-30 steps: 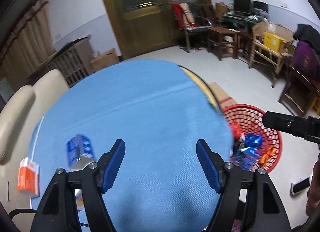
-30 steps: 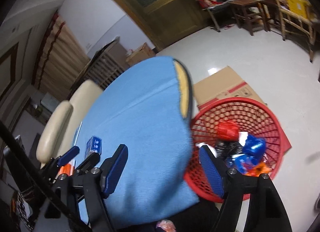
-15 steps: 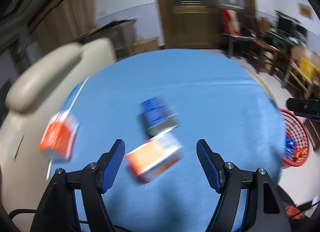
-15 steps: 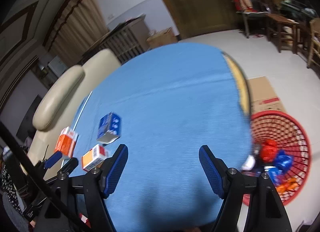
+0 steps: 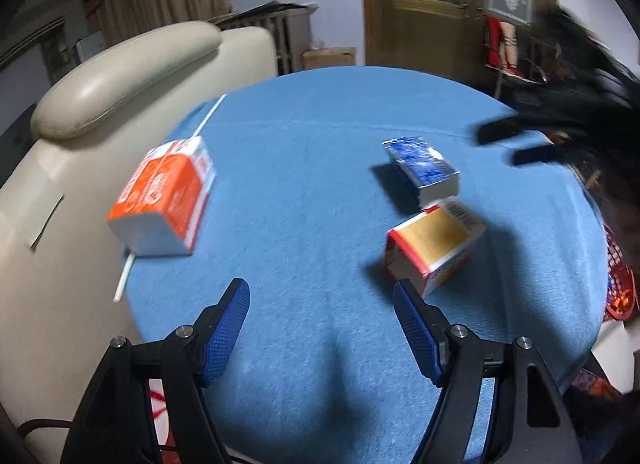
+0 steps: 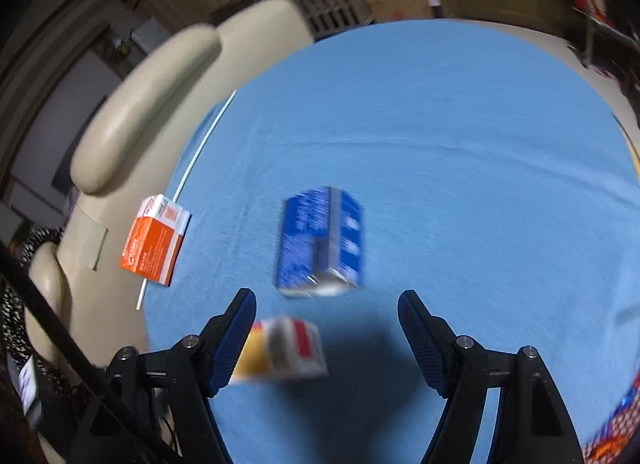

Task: Collect trash
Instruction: 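Grasp the blue carton with the right tool while the left tool grasps the yellow-and-red box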

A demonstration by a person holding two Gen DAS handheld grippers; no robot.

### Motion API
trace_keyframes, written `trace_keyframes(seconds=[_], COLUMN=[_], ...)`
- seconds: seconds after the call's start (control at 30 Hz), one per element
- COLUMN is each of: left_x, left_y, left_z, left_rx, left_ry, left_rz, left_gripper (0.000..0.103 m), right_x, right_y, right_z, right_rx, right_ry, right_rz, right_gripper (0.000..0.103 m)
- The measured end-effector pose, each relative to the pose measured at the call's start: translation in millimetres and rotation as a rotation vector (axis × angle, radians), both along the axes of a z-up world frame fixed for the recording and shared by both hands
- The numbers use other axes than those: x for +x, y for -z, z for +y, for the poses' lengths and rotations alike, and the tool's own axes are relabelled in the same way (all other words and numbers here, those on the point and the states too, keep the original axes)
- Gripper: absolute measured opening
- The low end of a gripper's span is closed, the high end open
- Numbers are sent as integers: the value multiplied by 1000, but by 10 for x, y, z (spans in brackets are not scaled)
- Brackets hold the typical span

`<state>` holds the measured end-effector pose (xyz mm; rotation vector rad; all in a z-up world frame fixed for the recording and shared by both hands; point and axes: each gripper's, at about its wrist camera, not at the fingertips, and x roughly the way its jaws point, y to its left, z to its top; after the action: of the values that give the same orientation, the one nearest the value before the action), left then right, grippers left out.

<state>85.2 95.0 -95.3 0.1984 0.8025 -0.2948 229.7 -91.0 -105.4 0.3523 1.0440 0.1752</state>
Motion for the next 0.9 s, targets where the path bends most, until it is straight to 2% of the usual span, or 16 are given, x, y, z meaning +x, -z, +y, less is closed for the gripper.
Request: trace_keyframes(seconds=[0.17,0.27,0.37,0.43,0.47,0.7,0.8,0.9], left_x=[129,242,348,412,450,657,765,830], left_y=[1,46,66,56,42,-7,72,198], left_z=[-25,62,74,23,-28,-445,-611,-751], left_rx=[-14,-59,-78,-78,-83,-117,-125,-90], left_ry=[73,109,150,184,214,408,503,576], left_rz=[-19,15,35,33,31,6,63,106], left_gripper=[75,75,76,76,78,85,85,85], right_x=[553,787,866,865,854,615,417,185], right_y=[220,403,532,568,577,449,395,406], right_z=[417,524,557,553,535,-65,-348,-570], right_rx=[-137,-218,-239,-255,-262,-146,-125,-96], right_ry=[-64,-56,-65,-72,-72,40,98,152], right_rz=[74,127,162,155,146,106,100,106], right_gripper=[77,77,77,68,59,59,59,59])
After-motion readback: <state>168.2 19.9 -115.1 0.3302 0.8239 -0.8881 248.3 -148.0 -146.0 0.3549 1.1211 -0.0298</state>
